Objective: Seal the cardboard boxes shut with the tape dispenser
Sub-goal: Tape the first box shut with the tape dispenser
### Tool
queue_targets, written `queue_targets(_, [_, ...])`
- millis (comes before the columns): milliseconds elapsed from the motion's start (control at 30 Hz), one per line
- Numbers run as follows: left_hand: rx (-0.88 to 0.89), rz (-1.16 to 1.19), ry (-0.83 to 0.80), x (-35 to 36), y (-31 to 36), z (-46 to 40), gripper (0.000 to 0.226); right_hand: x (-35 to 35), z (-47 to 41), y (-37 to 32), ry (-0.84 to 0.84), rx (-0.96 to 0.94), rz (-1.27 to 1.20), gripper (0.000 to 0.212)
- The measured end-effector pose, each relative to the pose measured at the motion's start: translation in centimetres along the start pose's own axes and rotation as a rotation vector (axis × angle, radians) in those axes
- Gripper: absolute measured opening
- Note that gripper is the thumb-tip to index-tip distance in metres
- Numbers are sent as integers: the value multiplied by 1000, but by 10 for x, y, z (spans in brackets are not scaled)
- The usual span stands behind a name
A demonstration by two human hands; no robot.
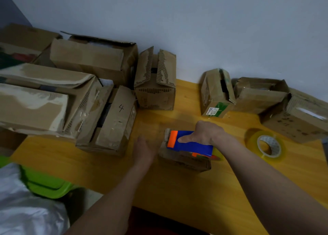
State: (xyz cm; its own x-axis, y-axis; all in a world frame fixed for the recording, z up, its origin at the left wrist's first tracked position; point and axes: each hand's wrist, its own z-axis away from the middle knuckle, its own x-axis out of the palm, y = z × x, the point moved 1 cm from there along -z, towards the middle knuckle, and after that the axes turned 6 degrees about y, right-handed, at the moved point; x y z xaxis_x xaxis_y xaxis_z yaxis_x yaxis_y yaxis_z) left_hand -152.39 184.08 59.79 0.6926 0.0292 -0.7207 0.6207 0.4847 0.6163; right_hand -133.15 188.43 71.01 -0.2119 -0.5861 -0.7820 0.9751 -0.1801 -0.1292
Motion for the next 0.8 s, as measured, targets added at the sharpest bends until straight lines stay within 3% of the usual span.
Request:
queue_targets(33, [174, 38, 35, -2, -1, 11, 56, 0, 0, 0, 0, -2, 0, 67])
queue_targets(100, [503, 71, -99, 4, -6, 31, 70, 0, -2, 1, 0, -7, -7, 67])
queue_targets(167, [630, 27, -284, 8, -10, 44, 84, 0, -3, 2, -3, -9, -19, 68])
queue_targets(267, [643, -156, -328, 8, -12, 42, 96, 0, -3, 5, -14, -15, -39, 69])
queue_targets(367, [653, -530, -224, 7, -8, 41, 112, -4, -2, 12, -48, -29, -94, 70])
queue_targets(533, [569, -803, -166, 6, 3, 49, 127, -1, 4, 22, -83, -39, -139, 69])
queue_targets(800, [494, -808, -184, 6, 11, 53, 119, -4, 32, 108, -62, 65, -173, 63])
